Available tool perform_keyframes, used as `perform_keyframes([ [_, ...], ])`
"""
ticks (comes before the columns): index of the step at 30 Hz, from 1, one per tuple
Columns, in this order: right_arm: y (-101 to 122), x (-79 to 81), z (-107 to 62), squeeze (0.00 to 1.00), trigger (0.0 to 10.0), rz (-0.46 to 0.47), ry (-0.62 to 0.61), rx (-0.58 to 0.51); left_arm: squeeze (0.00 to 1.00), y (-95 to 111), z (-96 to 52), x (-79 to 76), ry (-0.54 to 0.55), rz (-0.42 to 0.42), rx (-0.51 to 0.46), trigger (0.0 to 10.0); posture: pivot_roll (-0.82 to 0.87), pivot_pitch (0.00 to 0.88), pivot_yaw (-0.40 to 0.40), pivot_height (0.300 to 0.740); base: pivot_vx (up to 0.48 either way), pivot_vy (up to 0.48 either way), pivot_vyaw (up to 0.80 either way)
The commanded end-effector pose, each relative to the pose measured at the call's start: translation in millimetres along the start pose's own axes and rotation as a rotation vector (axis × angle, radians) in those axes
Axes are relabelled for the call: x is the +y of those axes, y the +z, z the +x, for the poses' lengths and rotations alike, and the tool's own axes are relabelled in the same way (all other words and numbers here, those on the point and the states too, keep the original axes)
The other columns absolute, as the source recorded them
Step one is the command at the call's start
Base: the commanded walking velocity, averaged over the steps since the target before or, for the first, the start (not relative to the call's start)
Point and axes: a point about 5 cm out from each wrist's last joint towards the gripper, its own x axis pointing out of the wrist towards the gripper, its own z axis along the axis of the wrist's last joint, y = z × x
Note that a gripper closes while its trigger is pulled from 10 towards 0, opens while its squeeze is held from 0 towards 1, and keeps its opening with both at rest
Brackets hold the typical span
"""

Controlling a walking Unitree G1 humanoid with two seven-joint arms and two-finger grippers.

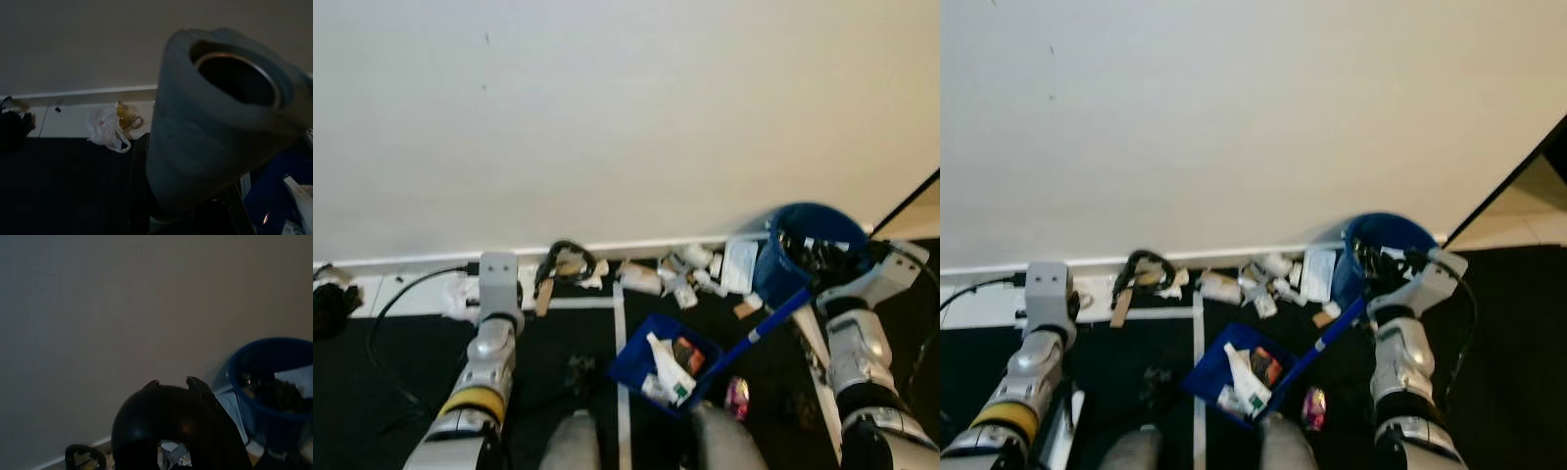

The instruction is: Sweep floor

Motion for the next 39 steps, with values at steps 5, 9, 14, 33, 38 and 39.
perform_keyframes([
  [5,7.1,0.2,5.5,0.0,10.0,-0.002,0.012,-0.019,0.0,-29.0,-6.7,-2.3,0.037,-0.039,0.139,10.0,0.1,0.055,-0.038,0.74,0.0,0.0,0.0],
  [9,7.4,5.0,8.6,0.0,10.0,-0.009,0.039,-0.012,0.0,-28.6,-6.7,0.4,0.059,-0.034,0.134,10.0,0.1,0.052,-0.036,0.74,0.0,0.0,0.0],
  [14,4.7,12.6,11.6,0.0,10.0,-0.03,0.077,0.013,0.0,-30.2,-7.6,5.9,0.091,-0.034,0.137,10.0,0.1,0.049,-0.037,0.74,0.0,0.0,0.0],
  [33,-10.2,58.7,18.8,0.0,10.0,-0.103,0.389,0.11,0.0,-11.8,-7.1,31.5,0.185,-0.03,-0.004,10.0,0.13,0.047,-0.054,0.74,0.0,0.0,0.0],
  [38,-15.7,66.6,15.5,0.0,10.0,-0.137,0.459,0.137,0.0,-9.4,-6.6,29.3,0.174,-0.027,-0.015,10.0,0.13,0.046,-0.053,0.74,0.0,0.0,0.0],
  [39,-18.8,70.3,13.6,0.0,10.0,-0.15,0.492,0.15,0.0,-8.7,-6.1,27.0,0.163,-0.025,-0.017,10.0,0.13,0.045,-0.054,0.74,0.0,0.0,0.0],
])
